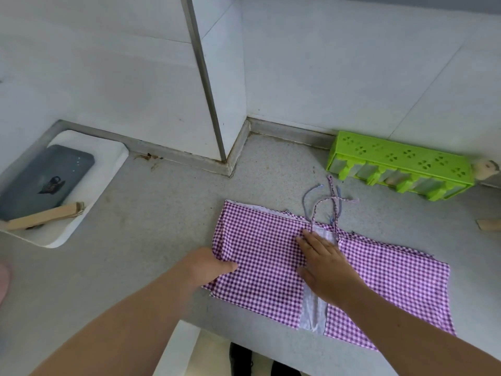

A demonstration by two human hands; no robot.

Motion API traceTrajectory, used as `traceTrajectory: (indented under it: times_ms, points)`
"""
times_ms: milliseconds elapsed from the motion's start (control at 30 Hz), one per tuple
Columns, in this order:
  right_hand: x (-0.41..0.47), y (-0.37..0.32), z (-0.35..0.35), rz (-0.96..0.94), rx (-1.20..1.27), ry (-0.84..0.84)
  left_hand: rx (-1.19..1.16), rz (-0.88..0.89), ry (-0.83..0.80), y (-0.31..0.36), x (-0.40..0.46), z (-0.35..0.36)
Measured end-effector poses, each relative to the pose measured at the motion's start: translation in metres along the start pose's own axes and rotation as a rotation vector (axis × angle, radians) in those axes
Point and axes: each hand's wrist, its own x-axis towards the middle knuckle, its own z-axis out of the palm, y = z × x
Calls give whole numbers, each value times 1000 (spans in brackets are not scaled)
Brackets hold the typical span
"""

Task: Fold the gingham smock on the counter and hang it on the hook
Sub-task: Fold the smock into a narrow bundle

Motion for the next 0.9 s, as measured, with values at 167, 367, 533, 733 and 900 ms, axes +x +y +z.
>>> traceTrajectory:
  times_ms: [167, 367, 533, 733, 900]
  points:
    - [-44, -6, -3, 116, 20, 116, -56, 40, -27, -2, -7, -3]
    - [-60, -34, 7, -54, -39, -25, -170, 93, 252, -15, -3, -2]
    - [-47, -61, 5, 23, -43, -84, 276, 275, 454, -23, -18, -9]
    - [-35, -71, 2, 107, -9, -93, 167, 250, -19, -25, -21, -6]
    - [-30, -73, 3, 135, 2, -76, -34, 239, -161, -26, -20, -5]
